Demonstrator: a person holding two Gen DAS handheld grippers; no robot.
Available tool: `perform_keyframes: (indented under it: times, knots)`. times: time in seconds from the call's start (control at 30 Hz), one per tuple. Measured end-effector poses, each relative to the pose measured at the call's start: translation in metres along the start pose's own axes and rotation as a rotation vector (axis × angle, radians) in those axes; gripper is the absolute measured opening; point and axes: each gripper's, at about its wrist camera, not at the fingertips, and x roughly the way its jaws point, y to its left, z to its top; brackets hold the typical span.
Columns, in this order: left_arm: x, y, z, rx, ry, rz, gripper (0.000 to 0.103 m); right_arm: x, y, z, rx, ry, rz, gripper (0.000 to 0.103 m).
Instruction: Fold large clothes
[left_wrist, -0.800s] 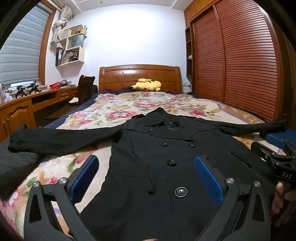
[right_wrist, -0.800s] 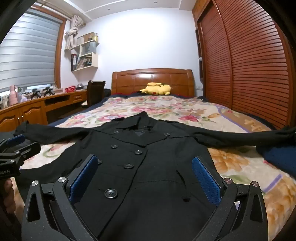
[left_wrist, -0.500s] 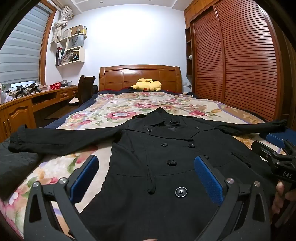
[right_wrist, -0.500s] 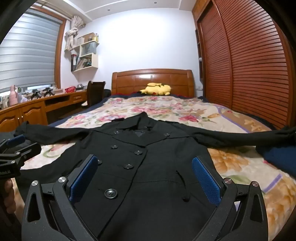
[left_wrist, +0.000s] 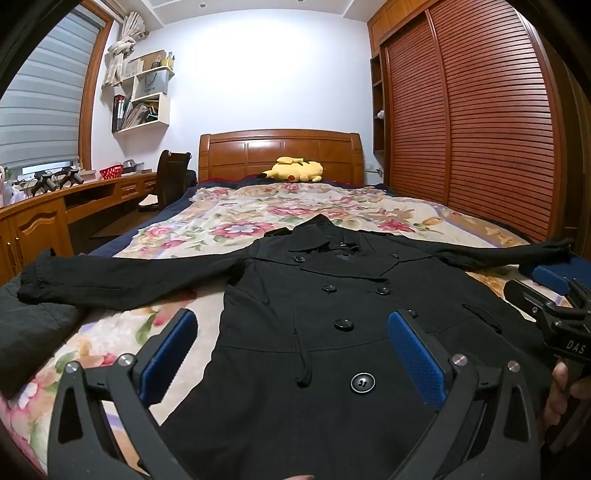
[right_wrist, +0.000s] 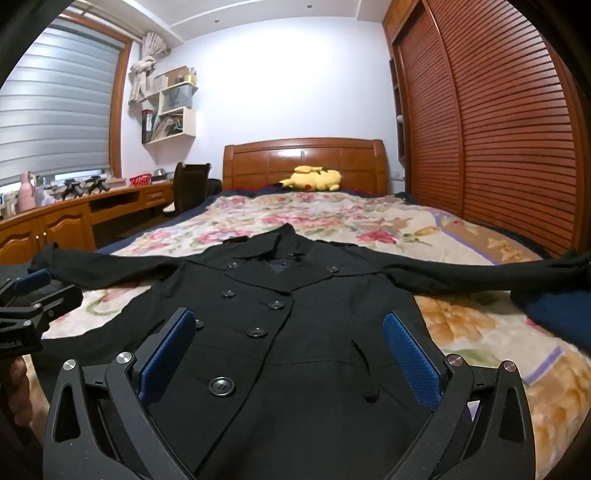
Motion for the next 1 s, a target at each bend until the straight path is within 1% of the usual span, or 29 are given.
perform_keyframes:
  times: [0.4, 0.5, 0.77, 0.9, 1.0]
  knots:
    - [0.0, 0.002, -0.001, -0.005, 0.0, -0.002, 0.103, -0.001, 0.001, 0.001, 0.0, 0.0, 0.001, 0.103]
    - [0.0, 0.004, 0.0, -0.004, 0.0, 0.009, 0.103, -0.001, 0.001, 0.002, -0.003, 0.002, 0.003, 0.103]
    - [0.002, 0.022, 0.001, -0.019, 0.017, 0.043, 0.103, -0.004, 0.005, 0.002, -0.019, 0.015, 0.031, 0.103]
    - [0.0, 0.038, 0.002, -0.026, 0.034, 0.051, 0.103, 0.001, 0.021, 0.003, -0.028, 0.023, 0.057, 0.103]
    - [-0.001, 0.048, 0.004, -0.021, 0.041, 0.062, 0.103, 0.002, 0.026, 0.005, -0.033, 0.026, 0.07, 0.103]
